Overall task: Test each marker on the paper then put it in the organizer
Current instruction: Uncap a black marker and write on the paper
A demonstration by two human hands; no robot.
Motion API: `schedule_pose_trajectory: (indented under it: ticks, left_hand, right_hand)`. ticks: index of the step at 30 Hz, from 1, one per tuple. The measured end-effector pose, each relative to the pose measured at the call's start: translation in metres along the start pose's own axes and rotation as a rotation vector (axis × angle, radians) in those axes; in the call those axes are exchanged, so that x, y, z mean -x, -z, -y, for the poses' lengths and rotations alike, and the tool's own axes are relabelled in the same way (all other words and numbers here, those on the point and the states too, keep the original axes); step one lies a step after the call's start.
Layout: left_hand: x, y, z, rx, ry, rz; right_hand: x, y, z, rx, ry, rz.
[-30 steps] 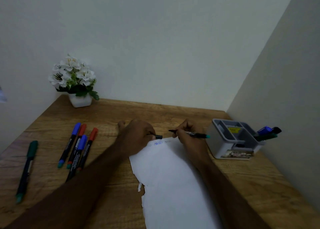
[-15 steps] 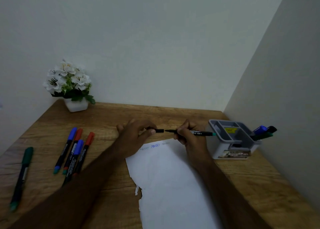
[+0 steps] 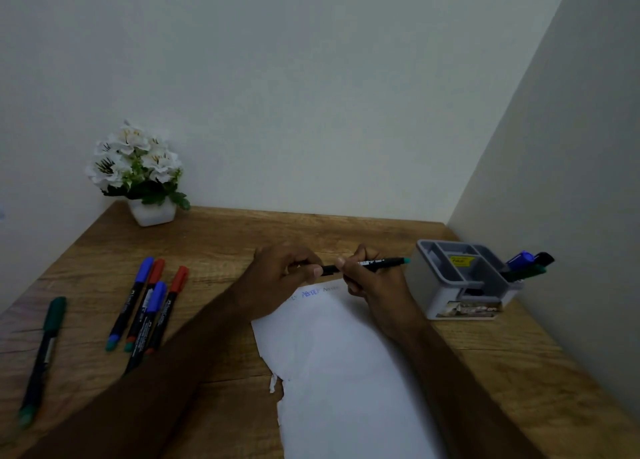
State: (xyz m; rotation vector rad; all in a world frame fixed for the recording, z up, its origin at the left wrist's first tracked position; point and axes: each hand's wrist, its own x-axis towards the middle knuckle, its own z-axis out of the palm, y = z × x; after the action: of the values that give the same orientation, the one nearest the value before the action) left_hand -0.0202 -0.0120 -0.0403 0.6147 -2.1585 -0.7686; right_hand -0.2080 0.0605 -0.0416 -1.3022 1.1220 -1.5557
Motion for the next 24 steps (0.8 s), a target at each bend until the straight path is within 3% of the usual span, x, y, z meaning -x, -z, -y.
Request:
schedule_pose_trajectory:
  ticks: [9, 20, 24]
  left_hand:
    - [0.000, -0.002, -0.007, 0.109, 0.008, -0.017]
    - [0.000, -0.006, -0.004, 0.191, 0.086, 0.003]
    - [-0.001, -0.011, -0.012, 0.291, 0.116, -0.060]
  right_hand:
    - [-0.003, 0.004, -0.003, -0.073, -0.075, 0.072]
    - [-0.001, -0.002, -0.003, 0.021, 0.015, 0.059]
    - [-0.003, -0.006, -0.007, 0.099, 0.062, 0.050]
